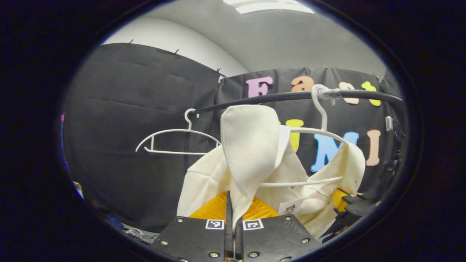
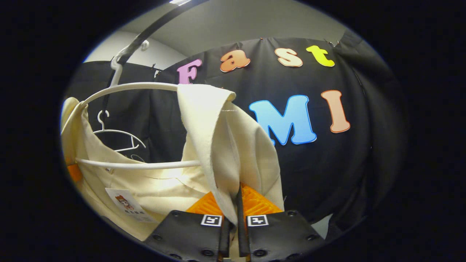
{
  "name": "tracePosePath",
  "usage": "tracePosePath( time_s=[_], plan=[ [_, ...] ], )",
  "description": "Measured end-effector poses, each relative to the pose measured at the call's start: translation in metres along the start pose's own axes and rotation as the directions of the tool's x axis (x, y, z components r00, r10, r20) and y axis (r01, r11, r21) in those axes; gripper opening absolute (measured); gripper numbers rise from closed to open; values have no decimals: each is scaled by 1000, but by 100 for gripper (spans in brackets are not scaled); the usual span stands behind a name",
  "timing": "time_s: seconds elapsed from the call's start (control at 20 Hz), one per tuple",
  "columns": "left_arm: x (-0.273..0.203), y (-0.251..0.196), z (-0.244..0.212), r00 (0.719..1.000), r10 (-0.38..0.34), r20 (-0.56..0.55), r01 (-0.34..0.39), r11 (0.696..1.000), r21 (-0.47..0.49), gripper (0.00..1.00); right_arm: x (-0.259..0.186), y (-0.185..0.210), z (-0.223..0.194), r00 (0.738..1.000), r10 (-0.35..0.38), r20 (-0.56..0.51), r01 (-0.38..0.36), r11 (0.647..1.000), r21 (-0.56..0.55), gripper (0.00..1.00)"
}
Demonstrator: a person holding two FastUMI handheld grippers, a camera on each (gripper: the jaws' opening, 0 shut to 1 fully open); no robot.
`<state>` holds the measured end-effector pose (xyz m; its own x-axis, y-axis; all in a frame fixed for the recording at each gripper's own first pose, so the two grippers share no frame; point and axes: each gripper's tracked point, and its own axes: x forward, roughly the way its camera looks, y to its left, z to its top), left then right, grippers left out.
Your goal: Grasp the clothes on the hanger with both hands and then place them into the laundry hamper below.
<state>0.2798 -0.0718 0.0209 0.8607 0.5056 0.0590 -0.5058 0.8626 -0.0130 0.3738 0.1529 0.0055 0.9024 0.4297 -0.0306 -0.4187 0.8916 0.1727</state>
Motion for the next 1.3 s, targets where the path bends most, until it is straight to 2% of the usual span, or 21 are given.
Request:
tracePosePath(
  time_s=[0.05, 0.1, 0.15, 0.3, 0.4, 0.7, 0.75, 0.8, 1.0, 1.2, 1.3],
  plan=[
    [-2, 2, 3, 1000, 2, 5, -2, 1000, 1, 4, -2, 1, 1, 999, 40, -3, -40, 998, 42, 11],
    [-4, 5, 5, 1000, 7, 13, -7, 1000, 1, 4, 0, 0, -2, 998, 61, -9, -60, 996, 65, 3],
    [-7, 7, 9, 1000, 11, 22, -11, 1000, -2, 4, 1, -2, 1, 997, 74, -8, -73, 995, 67, 3],
    [-7, 11, 8, 1000, 16, -4, -16, 1000, -11, 4, 2, -22, 18, 998, 46, 33, -48, 997, 66, 0],
    [-8, 19, 17, 999, 42, 14, -41, 999, -29, 4, 4, -28, 25, 998, 30, 55, -33, 997, 67, 3],
    [-13, 49, 44, 994, 88, 62, -85, 996, -37, 4, 7, -47, 42, 995, -12, 96, 5, 997, 73, 2],
    [-11, 53, 47, 994, 89, 68, -87, 996, -35, 5, 8, -49, 45, 994, -18, 105, 10, 997, 71, 0],
    [-10, 56, 48, 993, 92, 73, -90, 996, -29, 4, 8, -52, 48, 993, -26, 111, 18, 997, 75, 2],
    [1, 69, 52, 991, 95, 95, -93, 995, -29, 4, 12, -70, 59, 987, -86, 136, 65, 985, 157, 0],
    [1, 80, 49, 994, 67, 86, -60, 995, -74, 4, 19, -97, 81, 964, -177, 200, 121, 957, 262, 2],
    [3, 84, 52, 994, 63, 88, -56, 996, -76, 5, 29, -110, 82, 956, -215, 201, 156, 949, 273, 3]
  ],
)
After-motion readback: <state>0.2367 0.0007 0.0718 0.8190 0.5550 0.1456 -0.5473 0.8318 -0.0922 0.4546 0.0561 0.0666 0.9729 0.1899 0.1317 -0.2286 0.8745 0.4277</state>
